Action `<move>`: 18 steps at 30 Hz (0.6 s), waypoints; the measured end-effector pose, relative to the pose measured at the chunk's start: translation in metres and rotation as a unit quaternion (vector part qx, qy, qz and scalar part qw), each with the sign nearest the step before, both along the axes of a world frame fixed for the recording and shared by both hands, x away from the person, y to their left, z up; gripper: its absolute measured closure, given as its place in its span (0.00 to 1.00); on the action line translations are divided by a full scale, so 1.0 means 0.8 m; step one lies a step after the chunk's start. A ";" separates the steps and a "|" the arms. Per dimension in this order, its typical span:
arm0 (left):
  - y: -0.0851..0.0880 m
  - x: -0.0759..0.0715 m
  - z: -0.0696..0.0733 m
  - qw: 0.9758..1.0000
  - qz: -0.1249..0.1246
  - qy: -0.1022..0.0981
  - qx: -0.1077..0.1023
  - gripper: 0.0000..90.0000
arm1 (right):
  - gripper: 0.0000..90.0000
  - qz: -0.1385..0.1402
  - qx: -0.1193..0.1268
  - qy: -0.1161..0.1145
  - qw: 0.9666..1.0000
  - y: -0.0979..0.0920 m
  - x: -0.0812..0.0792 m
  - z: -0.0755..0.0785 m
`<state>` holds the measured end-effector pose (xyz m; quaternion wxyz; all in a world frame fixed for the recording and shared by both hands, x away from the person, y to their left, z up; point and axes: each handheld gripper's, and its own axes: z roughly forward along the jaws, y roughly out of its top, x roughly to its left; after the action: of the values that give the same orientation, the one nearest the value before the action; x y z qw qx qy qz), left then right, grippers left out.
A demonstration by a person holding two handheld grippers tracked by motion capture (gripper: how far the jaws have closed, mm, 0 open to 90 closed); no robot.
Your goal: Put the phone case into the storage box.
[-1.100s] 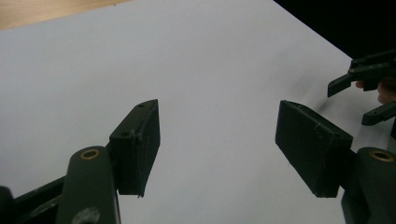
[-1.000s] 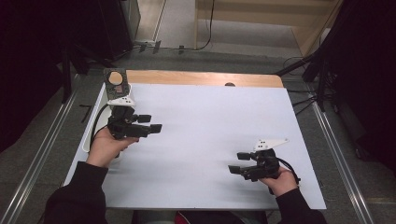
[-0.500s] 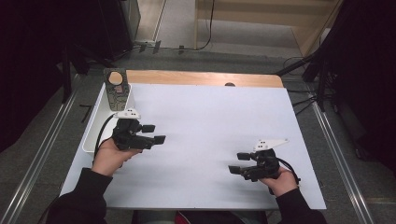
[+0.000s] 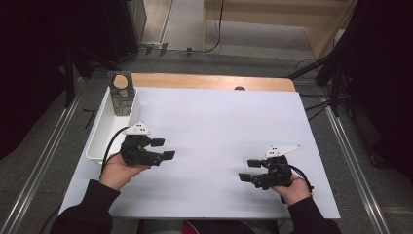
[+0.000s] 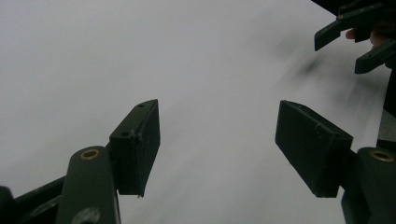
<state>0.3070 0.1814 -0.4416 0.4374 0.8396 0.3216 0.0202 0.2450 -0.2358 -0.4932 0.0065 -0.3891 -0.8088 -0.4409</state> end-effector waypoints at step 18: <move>0.011 -0.022 -0.025 1.000 -0.009 -0.006 0.010 0.34 | 0.30 0.000 0.001 -0.001 1.000 -0.002 0.000 0.000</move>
<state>0.2894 0.1903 -0.4615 0.4313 0.8463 0.3116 0.0243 0.2454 -0.2371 -0.4933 0.0063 -0.3888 -0.8084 -0.4419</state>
